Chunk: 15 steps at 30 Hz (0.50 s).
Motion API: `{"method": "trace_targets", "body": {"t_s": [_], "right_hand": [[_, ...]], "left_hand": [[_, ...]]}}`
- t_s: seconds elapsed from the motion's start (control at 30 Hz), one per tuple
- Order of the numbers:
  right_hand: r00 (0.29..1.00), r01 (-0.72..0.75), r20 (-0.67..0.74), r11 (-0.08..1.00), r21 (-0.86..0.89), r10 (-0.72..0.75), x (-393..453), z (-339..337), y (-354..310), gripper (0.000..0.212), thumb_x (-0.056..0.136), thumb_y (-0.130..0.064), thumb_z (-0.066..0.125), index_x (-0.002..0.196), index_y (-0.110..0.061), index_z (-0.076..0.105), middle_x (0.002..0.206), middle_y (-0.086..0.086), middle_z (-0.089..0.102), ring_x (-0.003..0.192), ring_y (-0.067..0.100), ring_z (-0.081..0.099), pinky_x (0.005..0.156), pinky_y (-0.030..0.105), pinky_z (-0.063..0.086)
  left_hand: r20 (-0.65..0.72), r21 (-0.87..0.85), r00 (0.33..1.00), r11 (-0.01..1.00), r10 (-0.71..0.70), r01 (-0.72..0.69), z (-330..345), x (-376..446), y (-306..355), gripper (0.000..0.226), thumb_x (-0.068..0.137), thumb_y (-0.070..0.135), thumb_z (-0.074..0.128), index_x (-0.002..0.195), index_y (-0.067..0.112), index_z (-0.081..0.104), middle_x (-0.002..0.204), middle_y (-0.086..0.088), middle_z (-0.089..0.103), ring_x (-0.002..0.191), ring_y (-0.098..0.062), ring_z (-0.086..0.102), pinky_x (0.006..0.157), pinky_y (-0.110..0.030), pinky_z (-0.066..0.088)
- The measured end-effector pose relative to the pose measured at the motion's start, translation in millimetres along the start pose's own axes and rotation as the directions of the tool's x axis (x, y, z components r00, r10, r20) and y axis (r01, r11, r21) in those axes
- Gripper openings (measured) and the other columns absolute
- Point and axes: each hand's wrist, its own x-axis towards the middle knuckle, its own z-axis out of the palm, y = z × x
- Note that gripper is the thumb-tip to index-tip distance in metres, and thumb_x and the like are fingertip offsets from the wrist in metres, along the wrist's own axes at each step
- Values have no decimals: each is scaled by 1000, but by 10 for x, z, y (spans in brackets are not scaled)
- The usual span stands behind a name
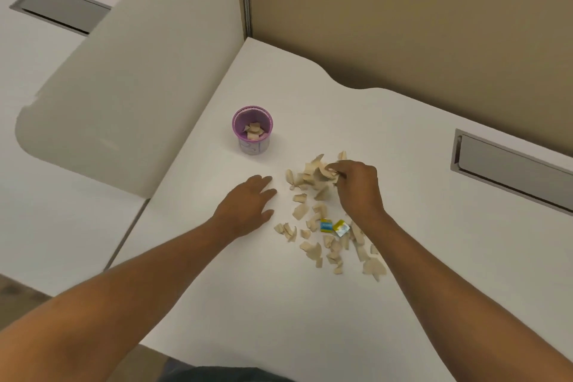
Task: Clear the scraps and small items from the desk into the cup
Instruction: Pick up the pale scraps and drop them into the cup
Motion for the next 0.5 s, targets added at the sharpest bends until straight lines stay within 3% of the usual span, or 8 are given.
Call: {"method": "trace_targets", "body": {"t_s": [0.13, 0.27, 0.37, 0.5], "right_hand": [[977, 206, 55, 978, -36, -204, 378, 71, -596, 41, 93, 7, 49, 115, -12, 77, 116, 4, 76, 107, 19, 69, 98, 31, 54], [931, 358, 150, 913, -194, -333, 840, 295, -1097, 27, 93, -5, 60, 112, -13, 77, 103, 8, 75, 94, 27, 69, 79, 28, 53], [901, 419, 269, 843, -336, -340, 1129, 486, -1356, 17, 87, -3, 65, 100, -7, 74, 83, 9, 63, 83, 32, 67, 68, 29, 43], [843, 526, 426, 673, -521, -329, 1274, 677, -1543, 19, 80, -5, 74, 99, -6, 69, 83, 10, 59, 75, 26, 53, 67, 31, 42]], "left_hand": [[-6, -21, 1000, 1000, -1, 1, 146, -63, 11, 66, 104, 49, 46, 161, 21, 31, 174, -4, 13, 161, -27, 12, 131, -42, 19], [12, -31, 1000, 999, -12, 13, 221, -89, 42, 73, 104, 54, 42, 164, 20, 20, 175, -4, 2, 163, -28, 1, 132, -45, 12], [17, -56, 1000, 998, -16, 17, 224, -73, 52, 73, 105, 55, 41, 165, 20, 19, 175, -3, -1, 163, -27, -1, 132, -45, 10], [8, -86, 1000, 996, -4, 5, 215, -54, 15, 68, 106, 51, 41, 164, 20, 23, 175, -3, 1, 163, -26, 0, 131, -45, 12]]}}
